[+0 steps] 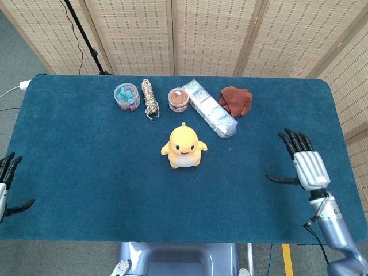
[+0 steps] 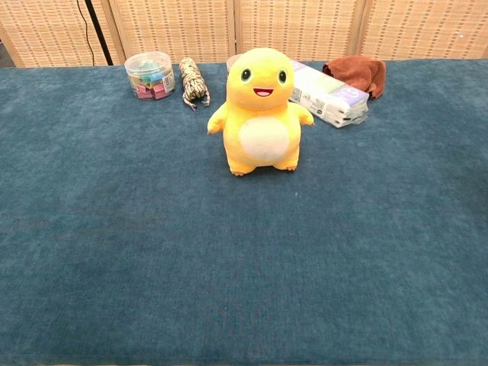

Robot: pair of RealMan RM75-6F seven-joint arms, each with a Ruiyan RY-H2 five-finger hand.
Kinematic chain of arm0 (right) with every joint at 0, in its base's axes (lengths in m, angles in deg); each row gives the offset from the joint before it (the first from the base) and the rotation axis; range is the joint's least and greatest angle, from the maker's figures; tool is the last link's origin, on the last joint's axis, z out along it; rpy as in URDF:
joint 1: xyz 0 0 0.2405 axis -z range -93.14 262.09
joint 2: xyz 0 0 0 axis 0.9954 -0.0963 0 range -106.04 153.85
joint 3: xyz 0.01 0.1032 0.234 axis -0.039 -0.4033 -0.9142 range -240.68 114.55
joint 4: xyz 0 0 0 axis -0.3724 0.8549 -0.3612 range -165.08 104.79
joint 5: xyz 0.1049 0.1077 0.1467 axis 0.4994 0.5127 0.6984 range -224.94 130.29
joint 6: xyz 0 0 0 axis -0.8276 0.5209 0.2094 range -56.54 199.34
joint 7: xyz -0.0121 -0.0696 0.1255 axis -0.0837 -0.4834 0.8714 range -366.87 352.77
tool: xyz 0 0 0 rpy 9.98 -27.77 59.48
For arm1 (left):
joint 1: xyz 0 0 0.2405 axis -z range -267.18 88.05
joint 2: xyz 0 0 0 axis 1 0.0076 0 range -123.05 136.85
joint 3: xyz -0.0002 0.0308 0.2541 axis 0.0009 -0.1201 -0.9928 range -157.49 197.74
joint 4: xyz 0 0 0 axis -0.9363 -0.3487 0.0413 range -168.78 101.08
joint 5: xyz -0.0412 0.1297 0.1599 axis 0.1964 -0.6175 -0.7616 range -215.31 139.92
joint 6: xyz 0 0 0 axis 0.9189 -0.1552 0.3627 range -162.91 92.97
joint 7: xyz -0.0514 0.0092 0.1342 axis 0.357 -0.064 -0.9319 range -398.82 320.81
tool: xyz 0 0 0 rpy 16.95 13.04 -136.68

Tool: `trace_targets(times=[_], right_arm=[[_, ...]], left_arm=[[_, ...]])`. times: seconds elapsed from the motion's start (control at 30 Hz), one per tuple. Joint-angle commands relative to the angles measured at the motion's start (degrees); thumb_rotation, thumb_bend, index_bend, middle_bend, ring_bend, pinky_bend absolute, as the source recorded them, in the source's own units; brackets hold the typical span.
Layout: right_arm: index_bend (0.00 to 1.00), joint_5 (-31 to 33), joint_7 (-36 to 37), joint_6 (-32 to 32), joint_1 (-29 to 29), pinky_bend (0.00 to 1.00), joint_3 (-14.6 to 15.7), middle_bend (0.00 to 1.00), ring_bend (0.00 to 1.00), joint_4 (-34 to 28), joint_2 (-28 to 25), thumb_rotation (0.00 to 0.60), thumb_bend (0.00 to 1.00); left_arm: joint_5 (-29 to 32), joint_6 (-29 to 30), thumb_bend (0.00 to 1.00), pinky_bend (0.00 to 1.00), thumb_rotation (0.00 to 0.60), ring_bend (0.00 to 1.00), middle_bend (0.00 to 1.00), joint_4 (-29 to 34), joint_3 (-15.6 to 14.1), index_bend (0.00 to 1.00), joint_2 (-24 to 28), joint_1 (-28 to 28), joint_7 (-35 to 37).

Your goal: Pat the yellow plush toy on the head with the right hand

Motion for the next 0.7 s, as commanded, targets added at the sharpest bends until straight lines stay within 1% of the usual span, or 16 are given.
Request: trace_targets(times=[0.03,0.17,0.43,0.57,0.7], right_arm=[[0.00,4.5,-2.1,-3.8,-3.6,0.00,-2.9,0.00,0.00,-1.3,0.5,0.246,0.00],[0.00,10.5,-4.2,-9.4,-8.7,0.00,-5.6,0.00,0.00,-0.2,1.7,0.245,0.00],[0.00,16.6,-5.3,-17.4,-16.5,0.00,-7.1,0.00,0.00,3.5,5.4,0.245,0.00],[0.00,18.8,-5.3,-19.5,-19.4,0.00,-8.0,0.00,0.00,4.2,6.8,0.245,0.00],[0.00,20.8,-4.5,-21.3,-22.3,0.00,-9.5,0.00,0.00,3.9,7.7,0.247,0.00]], left_arm=[[0.0,-0.1,0.00,0.00,0.600,0.00,0.00,0.0,0.0,0.00,-0.1,0.0,0.1],[0.1,0.3,0.00,0.00,0.600,0.00,0.00,-0.2,0.2,0.00,-0.3,-0.1,-0.3],[0.1,1.3,0.00,0.00,0.600,0.00,0.00,-0.1,0.3,0.00,-0.4,-0.7,-0.6],[0.5,1.4,0.00,0.00,0.600,0.00,0.00,-0.1,0.5,0.00,-0.6,-0.8,-0.8],[0.9,1.1,0.00,0.00,0.600,0.00,0.00,0.0,0.7,0.00,-0.7,-0.6,-1.3]])
